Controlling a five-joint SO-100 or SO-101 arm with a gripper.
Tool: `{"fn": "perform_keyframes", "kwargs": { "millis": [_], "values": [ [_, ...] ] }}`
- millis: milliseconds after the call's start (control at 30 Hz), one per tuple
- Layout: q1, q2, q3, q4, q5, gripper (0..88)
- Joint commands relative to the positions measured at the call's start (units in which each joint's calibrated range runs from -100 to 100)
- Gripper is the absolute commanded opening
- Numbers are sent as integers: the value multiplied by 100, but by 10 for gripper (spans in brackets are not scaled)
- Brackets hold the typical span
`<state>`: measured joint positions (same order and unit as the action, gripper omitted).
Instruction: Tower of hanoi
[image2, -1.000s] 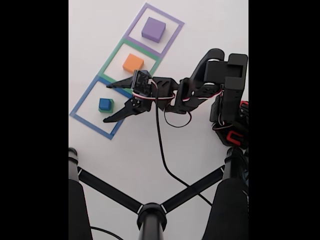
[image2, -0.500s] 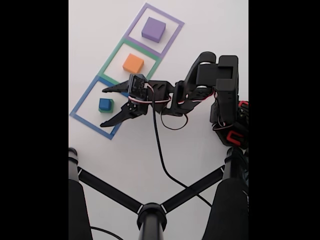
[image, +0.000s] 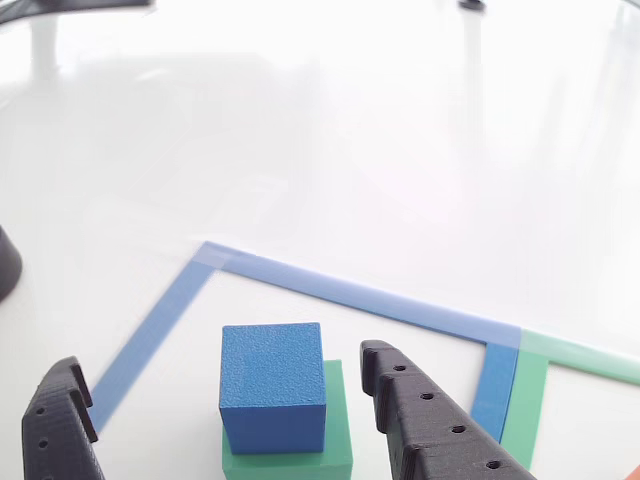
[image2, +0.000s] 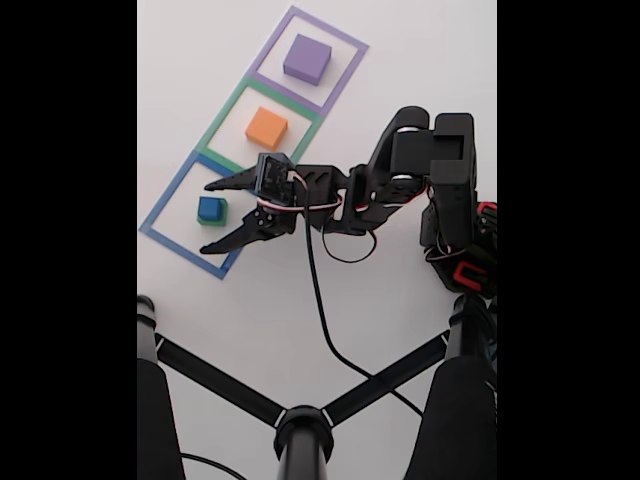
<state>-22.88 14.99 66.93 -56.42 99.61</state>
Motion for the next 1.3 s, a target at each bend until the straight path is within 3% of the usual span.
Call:
{"fn": "perform_keyframes", "kwargs": {
  "millis": [0,767,1267],
  "values": [
    [-49,-56,-82,-117,39,260],
    [-56,-104,-82,199,39,64],
    [-64,-657,-9,660,39,27]
  ]
}}
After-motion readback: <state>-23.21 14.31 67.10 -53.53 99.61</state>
